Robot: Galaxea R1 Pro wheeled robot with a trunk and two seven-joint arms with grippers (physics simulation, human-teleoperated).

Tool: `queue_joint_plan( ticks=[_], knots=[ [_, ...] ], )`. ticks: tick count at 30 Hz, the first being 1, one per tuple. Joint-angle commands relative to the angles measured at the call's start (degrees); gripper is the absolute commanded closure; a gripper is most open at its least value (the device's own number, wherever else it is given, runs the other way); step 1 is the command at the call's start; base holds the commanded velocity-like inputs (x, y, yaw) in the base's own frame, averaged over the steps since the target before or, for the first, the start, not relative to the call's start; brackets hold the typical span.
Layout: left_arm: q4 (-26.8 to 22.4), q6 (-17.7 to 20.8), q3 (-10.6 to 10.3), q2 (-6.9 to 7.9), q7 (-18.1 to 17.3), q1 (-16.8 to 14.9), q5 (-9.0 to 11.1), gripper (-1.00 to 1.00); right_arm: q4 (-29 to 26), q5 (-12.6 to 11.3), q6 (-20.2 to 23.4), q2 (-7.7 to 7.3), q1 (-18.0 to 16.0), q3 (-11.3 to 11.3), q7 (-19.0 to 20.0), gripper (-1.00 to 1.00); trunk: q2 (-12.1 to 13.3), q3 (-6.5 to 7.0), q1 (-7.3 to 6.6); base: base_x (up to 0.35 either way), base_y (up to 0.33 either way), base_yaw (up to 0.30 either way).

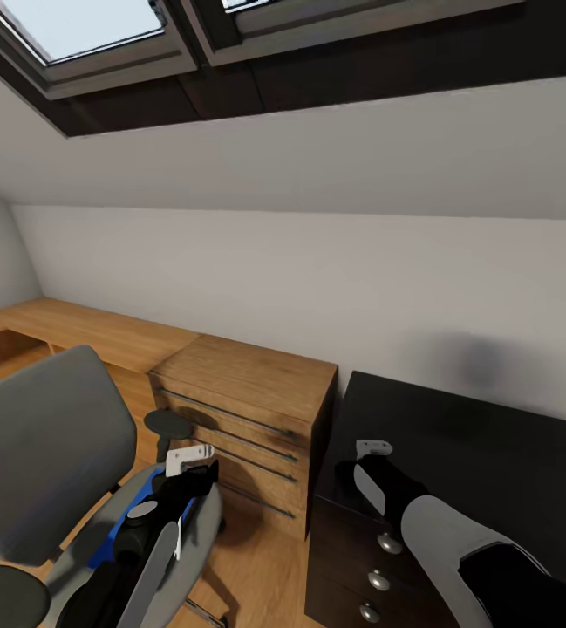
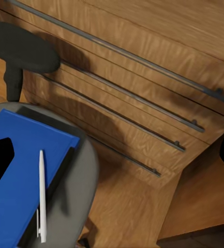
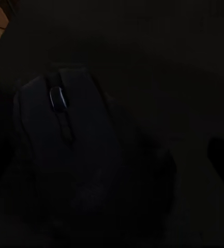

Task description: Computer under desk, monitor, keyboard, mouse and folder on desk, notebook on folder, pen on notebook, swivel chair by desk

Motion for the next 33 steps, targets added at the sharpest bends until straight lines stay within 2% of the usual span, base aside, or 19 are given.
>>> queue_joint_plan(
  ticks=[1,8,11,13,20,24,28,33],
  knots=[
    [-0.1,0.2,-0.1,0.00,0.5,0.0,0.6,-1.00,-0.1,-0.6,0.3,-0.03,0.0,0.5,-0.4,-1.00,0.4,0.12,-0.22,0.000,0.000,0.000],
    [0.0,0.2,-0.1,-0.02,0.6,-0.1,0.6,-1.00,-0.6,-0.5,-1.3,-0.09,0.0,0.5,-0.4,-1.00,3.2,1.37,-1.76,0.000,0.000,0.000],
    [0.1,0.2,-0.1,-0.03,0.6,0.0,0.6,-1.00,-0.7,-0.5,-3.5,-0.10,0.0,0.5,-0.4,-1.00,4.4,1.91,-2.42,0.000,0.000,0.000],
    [0.1,0.2,-0.1,0.00,0.6,-0.1,0.6,-1.00,-0.8,-0.5,-7.1,-0.06,0.0,0.5,-0.5,-1.00,5.2,2.27,-2.86,0.000,0.000,0.000],
    [0.1,0.2,-0.1,0.03,0.6,-0.1,0.6,-1.00,-1.3,-0.5,-8.3,-0.04,0.0,0.5,-0.6,-1.00,8.0,3.53,-4.40,0.000,0.000,0.000],
    [0.1,0.2,-0.1,0.04,0.6,0.0,0.6,-1.00,-5.4,-0.5,-8.5,-0.11,0.6,0.5,-0.6,-1.00,9.6,4.25,-5.28,0.000,0.000,0.000],
    [0.8,0.1,-0.1,0.04,0.6,-0.1,0.6,-1.00,-9.0,-0.5,-8.3,-0.29,2.0,0.4,-0.6,-1.00,9.6,4.25,-5.28,0.000,0.000,0.000],
    [1.5,0.1,-0.1,0.04,0.5,0.0,0.5,-1.00,-14.4,-0.5,-7.9,-1.52,4.7,0.4,-0.9,-1.00,9.6,4.25,-5.28,0.000,0.000,0.000]
  ],
)
